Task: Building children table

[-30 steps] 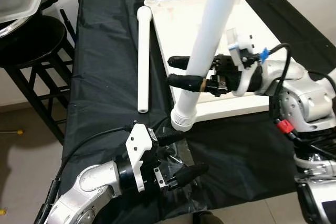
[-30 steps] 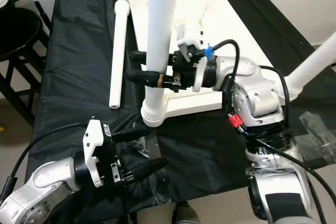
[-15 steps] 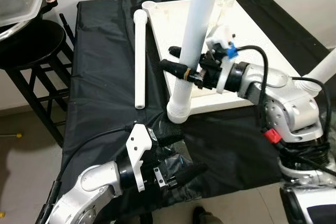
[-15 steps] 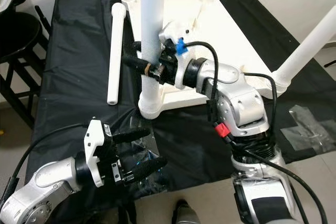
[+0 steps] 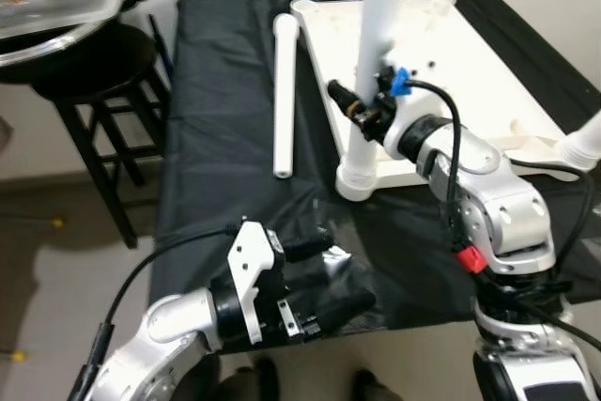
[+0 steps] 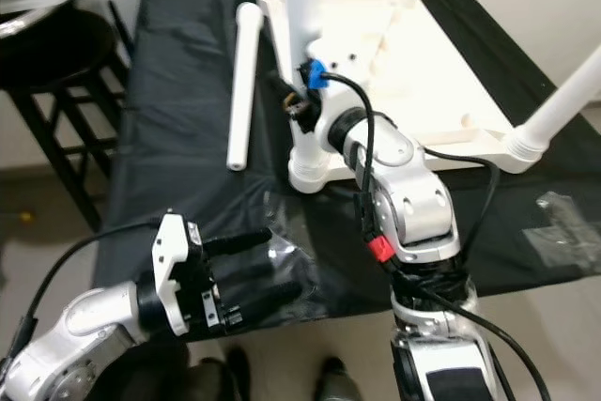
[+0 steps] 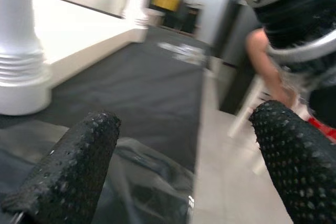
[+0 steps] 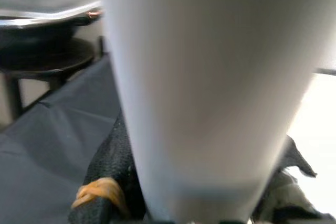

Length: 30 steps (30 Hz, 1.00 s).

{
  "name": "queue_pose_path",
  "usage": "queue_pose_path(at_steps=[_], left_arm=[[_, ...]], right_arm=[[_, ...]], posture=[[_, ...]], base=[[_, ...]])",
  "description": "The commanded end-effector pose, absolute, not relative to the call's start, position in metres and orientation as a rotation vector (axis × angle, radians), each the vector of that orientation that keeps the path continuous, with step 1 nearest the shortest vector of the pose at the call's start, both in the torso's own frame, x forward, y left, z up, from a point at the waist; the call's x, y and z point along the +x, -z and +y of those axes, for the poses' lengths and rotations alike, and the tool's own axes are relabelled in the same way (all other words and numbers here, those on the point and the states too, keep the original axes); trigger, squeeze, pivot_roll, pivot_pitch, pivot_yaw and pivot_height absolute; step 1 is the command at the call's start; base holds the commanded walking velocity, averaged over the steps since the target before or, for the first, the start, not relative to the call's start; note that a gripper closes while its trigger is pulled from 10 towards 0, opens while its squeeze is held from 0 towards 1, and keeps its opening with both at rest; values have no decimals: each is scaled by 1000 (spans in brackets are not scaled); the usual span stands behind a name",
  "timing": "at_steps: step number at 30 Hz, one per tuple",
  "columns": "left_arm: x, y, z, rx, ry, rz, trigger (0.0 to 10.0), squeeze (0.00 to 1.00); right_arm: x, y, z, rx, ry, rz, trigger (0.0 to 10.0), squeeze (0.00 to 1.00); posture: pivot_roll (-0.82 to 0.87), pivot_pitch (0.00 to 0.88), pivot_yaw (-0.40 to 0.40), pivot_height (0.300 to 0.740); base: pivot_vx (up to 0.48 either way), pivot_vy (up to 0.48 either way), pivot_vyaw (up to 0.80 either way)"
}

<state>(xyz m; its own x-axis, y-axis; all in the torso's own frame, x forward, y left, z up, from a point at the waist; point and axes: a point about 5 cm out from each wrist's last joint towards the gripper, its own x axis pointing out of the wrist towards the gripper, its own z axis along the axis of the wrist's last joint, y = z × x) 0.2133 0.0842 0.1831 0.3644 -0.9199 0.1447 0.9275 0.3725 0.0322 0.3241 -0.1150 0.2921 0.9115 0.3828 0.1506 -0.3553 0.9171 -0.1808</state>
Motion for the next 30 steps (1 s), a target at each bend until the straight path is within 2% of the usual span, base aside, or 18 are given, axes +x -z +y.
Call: queue_pose_path(at_steps=[1,12,20,25,30], left_arm=[[212,-180,83,-52,1197,-140,10000,0],[213,-180,85,-47,1193,-139,10000,0],[216,-180,87,-46,1166,-143,10000,0],[233,-185,96,-76,1026,-153,10000,0],[241,-187,99,-101,957,-148,10000,0]], right_arm=[[328,-272,-125,-141,-330,-85,10000,0],[323,-279,-125,-83,-270,-163,10000,0],[325,-295,-135,-75,-229,-227,10000,0],[321,-337,-145,-80,-356,-382,10000,0],[319,-354,-149,-90,-418,-438,10000,0]], posture=[[-29,295,-15,740],[-28,295,-5,740],[-29,284,-4,740],[-30,269,-4,740],[-29,266,-4,740]], base=[[0,0,0],[0,0,0],[0,0,0],[0,0,0],[0,0,0]])
